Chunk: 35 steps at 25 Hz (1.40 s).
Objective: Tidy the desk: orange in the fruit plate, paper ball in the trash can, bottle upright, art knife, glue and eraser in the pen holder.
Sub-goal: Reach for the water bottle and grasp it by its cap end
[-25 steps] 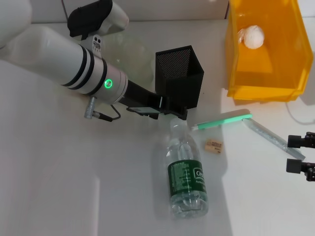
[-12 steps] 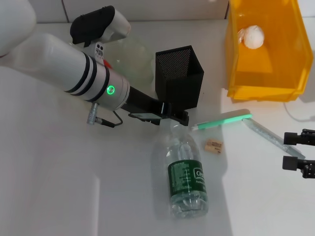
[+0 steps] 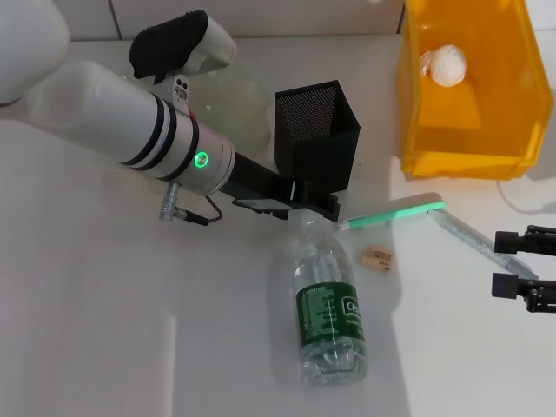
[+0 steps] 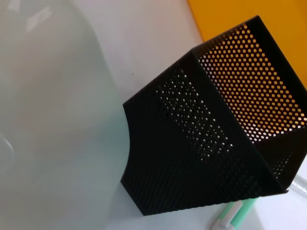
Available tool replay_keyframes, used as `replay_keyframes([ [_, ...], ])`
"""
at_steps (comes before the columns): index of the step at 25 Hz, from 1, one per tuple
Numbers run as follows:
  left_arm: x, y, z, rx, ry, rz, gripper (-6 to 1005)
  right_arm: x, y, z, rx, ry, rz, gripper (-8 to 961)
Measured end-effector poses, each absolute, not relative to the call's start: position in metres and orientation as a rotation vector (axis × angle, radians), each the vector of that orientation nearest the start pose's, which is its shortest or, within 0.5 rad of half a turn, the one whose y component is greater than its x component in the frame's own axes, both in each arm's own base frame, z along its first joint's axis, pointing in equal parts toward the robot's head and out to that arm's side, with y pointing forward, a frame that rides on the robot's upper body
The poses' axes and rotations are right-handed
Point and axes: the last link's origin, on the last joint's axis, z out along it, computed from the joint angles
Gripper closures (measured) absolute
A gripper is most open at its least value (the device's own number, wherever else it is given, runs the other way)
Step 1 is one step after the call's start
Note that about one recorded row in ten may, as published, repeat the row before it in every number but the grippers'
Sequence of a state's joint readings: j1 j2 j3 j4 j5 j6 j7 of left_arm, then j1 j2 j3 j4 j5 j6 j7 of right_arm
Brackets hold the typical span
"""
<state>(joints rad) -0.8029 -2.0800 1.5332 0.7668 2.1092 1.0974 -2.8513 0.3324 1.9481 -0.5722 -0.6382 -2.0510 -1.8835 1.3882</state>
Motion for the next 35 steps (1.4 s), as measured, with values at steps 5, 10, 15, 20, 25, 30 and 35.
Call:
replay_keyframes([
  [5,-0.165,0.38,-0.096,-2.451,-1.635,0.034,281,0.323,0.248,0.058,-2.762,0.829,0.786,204],
  [10,-0.166,0.38,-0.096,-2.45,-1.635,0.035,284,0.323,0.25,0.055,-2.765,0.818,0.776,204],
  [15,-0.168,0.379,-0.096,-2.448,-1.636,0.038,287,0.32,0.25,0.049,-2.773,0.785,0.785,205],
  [20,-0.168,0.379,-0.097,-2.447,-1.645,0.028,289,0.318,0.252,0.047,-2.777,0.777,0.785,205],
  [25,-0.167,0.379,-0.097,-2.448,-1.651,0.015,292,0.318,0.254,0.045,-2.78,0.777,0.775,206],
  [30,-0.167,0.38,-0.097,-2.446,-1.653,0.0,295,0.317,0.257,0.045,-2.777,0.772,0.769,206],
  [35,-0.167,0.377,-0.1,-2.453,-1.657,-0.007,298,0.316,0.258,0.043,-2.776,0.771,0.765,206],
])
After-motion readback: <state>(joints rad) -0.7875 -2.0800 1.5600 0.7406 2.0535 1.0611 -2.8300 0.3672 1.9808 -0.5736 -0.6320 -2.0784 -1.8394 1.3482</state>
